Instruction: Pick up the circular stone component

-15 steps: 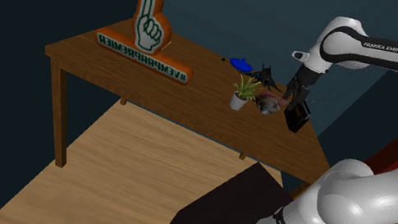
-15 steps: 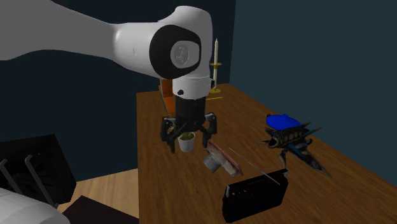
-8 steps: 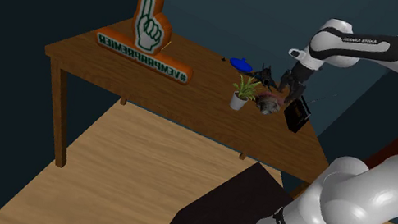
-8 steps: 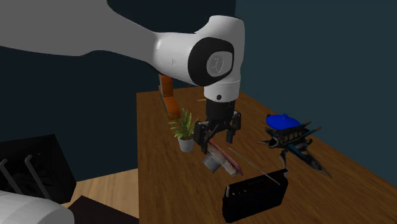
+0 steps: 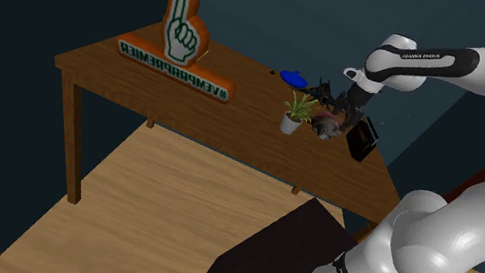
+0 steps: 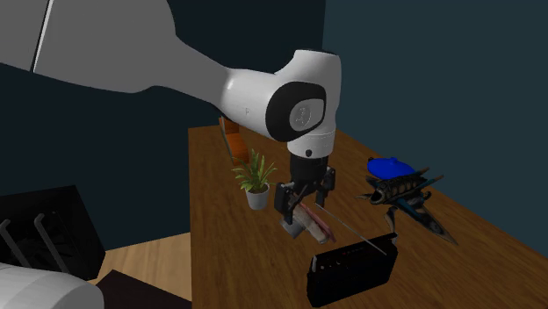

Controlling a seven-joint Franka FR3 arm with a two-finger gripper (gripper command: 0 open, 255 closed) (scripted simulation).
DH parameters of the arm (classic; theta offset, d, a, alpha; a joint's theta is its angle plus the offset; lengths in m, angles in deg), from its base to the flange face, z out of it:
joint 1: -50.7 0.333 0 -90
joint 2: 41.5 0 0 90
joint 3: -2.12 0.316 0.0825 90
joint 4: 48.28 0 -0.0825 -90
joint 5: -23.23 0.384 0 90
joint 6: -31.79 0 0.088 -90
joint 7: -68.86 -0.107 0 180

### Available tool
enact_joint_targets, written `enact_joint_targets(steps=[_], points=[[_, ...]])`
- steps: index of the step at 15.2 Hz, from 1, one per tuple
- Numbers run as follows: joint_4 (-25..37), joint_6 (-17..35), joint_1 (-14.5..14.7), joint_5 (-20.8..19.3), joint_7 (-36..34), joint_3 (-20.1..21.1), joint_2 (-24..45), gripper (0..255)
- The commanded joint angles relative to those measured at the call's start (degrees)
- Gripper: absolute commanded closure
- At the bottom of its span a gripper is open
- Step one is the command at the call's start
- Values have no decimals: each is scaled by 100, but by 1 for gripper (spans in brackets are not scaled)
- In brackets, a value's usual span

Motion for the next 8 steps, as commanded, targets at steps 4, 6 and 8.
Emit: enact_joint_targets(steps=[4,6,8], points=[[-45,78,7,14,18,-28,35,255],[-45,78,8,14,16,-26,34,255],[-45,76,8,14,14,-24,34,255]])
